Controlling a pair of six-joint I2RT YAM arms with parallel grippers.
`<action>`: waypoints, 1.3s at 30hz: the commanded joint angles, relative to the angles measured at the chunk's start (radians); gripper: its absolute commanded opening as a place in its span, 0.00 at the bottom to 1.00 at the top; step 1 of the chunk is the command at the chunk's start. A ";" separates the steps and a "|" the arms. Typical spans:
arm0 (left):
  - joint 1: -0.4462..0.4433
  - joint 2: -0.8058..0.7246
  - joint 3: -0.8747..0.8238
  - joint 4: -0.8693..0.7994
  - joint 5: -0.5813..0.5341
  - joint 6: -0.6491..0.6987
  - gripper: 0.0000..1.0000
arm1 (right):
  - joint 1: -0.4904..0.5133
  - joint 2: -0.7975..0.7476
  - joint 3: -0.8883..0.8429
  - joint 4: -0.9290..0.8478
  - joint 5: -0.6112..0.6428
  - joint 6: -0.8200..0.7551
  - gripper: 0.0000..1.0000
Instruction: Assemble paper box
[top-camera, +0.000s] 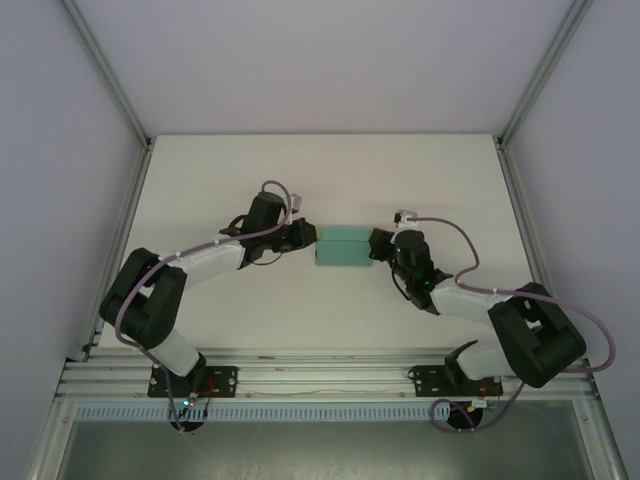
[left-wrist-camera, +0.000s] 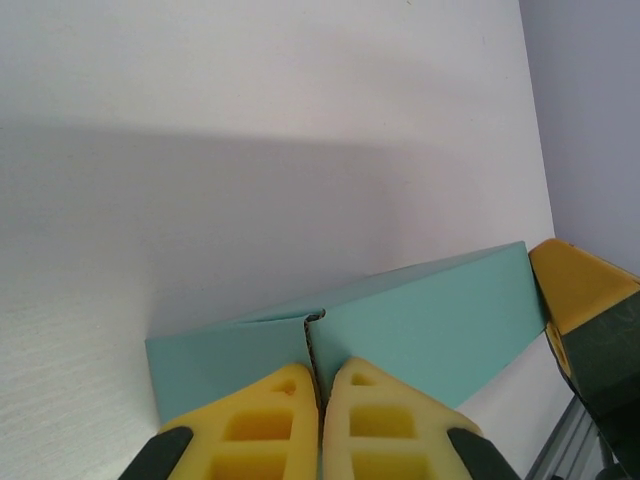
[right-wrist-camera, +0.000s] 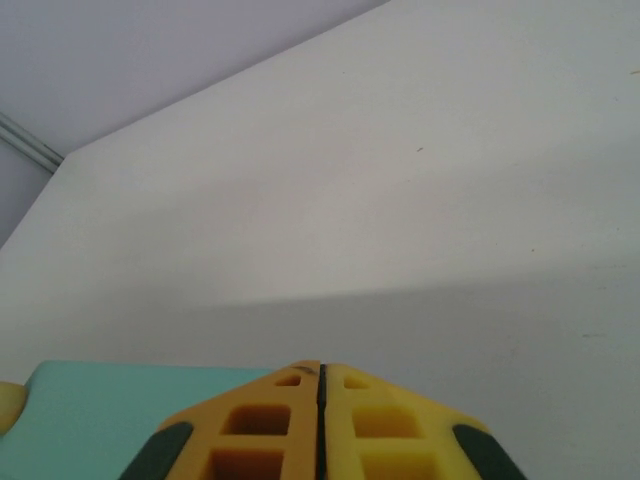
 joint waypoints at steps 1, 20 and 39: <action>-0.047 0.089 -0.059 -0.252 -0.131 0.052 0.00 | 0.019 0.033 -0.076 -0.357 -0.039 -0.004 0.00; -0.057 0.062 0.322 -0.489 -0.280 0.183 0.63 | -0.023 -0.134 0.353 -0.827 0.041 -0.037 0.37; 0.233 -0.202 0.253 -0.576 -0.601 0.197 1.00 | -0.046 0.046 0.798 -1.334 -0.400 -1.043 1.00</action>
